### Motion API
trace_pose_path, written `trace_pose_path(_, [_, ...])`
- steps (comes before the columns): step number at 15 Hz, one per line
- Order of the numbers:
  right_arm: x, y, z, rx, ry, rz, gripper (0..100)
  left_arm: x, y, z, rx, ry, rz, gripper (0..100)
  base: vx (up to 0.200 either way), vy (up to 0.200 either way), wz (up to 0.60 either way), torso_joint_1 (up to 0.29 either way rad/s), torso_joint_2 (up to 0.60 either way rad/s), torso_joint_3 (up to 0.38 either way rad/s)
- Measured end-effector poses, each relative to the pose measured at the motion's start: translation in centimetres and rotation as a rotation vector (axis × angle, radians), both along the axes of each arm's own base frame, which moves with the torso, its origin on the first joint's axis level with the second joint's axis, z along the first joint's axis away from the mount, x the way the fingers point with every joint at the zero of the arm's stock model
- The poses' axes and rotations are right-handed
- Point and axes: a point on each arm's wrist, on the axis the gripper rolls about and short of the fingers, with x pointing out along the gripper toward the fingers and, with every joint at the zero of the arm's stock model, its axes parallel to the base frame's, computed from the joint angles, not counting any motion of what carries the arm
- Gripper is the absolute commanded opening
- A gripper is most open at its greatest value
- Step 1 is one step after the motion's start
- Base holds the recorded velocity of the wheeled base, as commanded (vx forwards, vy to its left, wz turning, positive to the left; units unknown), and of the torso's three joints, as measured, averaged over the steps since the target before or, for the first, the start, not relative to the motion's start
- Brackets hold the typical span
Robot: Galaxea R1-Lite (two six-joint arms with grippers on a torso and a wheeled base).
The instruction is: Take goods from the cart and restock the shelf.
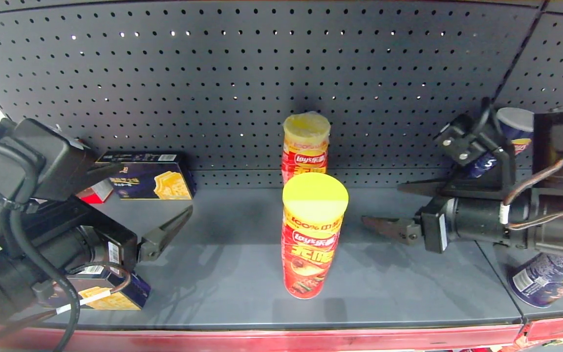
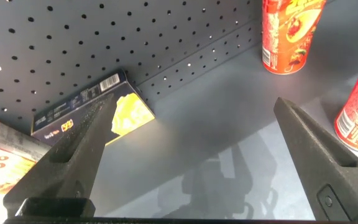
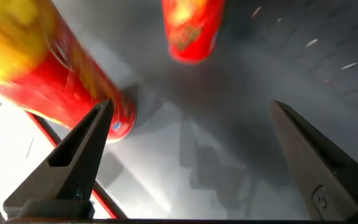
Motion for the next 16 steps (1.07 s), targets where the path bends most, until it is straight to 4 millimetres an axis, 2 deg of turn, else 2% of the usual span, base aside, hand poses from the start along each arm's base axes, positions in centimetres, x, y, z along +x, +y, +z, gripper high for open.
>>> trace_pose_path(5, [-3.3, -3.0, 3.2, 0.075, -0.119, -0.058, 100, -0.1, 0.2, -0.3, -0.013, 0.016, 0.007, 100, 0.000, 0.000, 0.00, 0.000, 0.00, 0.000])
trace_pose_path(8, [-7.2, -5.5, 4.8, 0.138, -0.218, -0.068, 100, -0.1, 0.3, -0.3, -0.014, 0.016, 0.015, 100, 0.000, 0.000, 0.00, 0.000, 0.00, 0.000])
trace_pose_path(11, [-10.9, -7.9, 5.6, 0.194, -0.307, -0.091, 100, -0.1, 0.3, -0.4, -0.014, 0.018, 0.017, 100, 0.000, 0.000, 0.00, 0.000, 0.00, 0.000])
trace_pose_path(13, [-13.5, -9.5, 5.3, 0.224, -0.353, -0.105, 100, -0.1, 0.3, -0.4, -0.014, 0.017, 0.018, 100, 0.000, 0.000, 0.00, 0.000, 0.00, 0.000])
trace_pose_path(16, [-17.1, -11.9, 2.8, 0.216, -0.347, -0.137, 100, -0.1, 0.3, -0.4, -0.013, 0.018, 0.017, 100, 0.000, 0.000, 0.00, 0.000, 0.00, 0.000])
